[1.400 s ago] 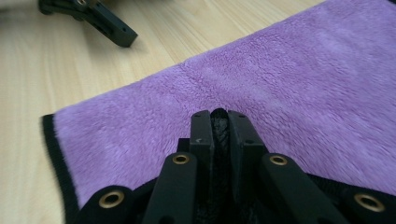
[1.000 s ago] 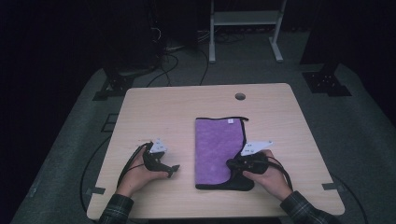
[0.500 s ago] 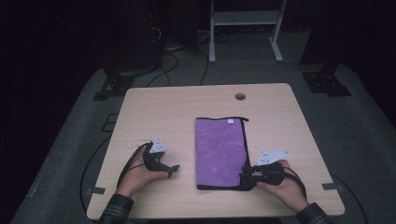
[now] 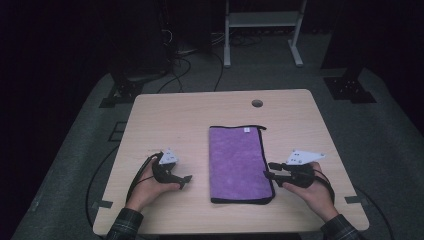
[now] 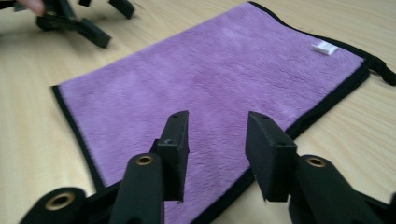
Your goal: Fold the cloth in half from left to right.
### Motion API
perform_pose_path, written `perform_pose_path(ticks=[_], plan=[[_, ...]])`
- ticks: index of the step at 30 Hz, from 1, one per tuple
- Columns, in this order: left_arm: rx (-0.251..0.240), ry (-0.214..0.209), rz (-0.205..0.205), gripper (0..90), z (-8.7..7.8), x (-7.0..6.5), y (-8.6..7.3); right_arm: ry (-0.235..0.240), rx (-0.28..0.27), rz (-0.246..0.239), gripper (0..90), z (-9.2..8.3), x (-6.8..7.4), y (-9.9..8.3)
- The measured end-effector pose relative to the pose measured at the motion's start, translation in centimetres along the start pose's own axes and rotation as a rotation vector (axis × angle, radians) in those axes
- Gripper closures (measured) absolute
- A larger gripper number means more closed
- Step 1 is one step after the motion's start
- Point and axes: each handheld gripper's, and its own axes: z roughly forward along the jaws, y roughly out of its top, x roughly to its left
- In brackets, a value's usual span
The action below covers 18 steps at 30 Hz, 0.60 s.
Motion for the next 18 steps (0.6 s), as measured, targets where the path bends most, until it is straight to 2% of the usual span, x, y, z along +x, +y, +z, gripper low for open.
perform_pose_path(ticks=[2, 7, 8, 11, 15, 16, 18], plan=[[-0.015, -0.013, 0.011, 18.1, 0.0, -0.1, 0.1, -0.01, 0.004, 0.002, 54.2, 0.5, -0.7, 0.2], [-0.03, -0.033, 0.024, 33.9, 0.2, -0.1, 0.4, -0.015, 0.003, 0.02, 49.5, 1.4, -2.0, 0.7], [-0.026, -0.038, 0.025, 33.9, 0.3, 0.0, 0.6, -0.017, 0.003, 0.019, 49.2, 1.5, -2.2, 0.9], [0.002, -0.038, -0.001, 46.7, 0.6, 0.3, 1.9, -0.025, 0.008, 0.03, 48.4, 2.4, -3.5, 1.7], [0.003, -0.063, -0.022, 53.4, 0.9, 0.6, 3.0, -0.031, 0.005, 0.037, 47.1, 3.1, -4.6, 2.4], [0.001, -0.062, -0.029, 55.8, 1.1, 0.9, 3.8, -0.037, 0.003, 0.044, 46.4, 3.7, -5.3, 2.9], [-0.004, -0.068, -0.034, 56.3, 1.5, 1.2, 4.7, -0.042, 0.011, 0.04, 45.5, 4.2, -5.9, 3.4]])
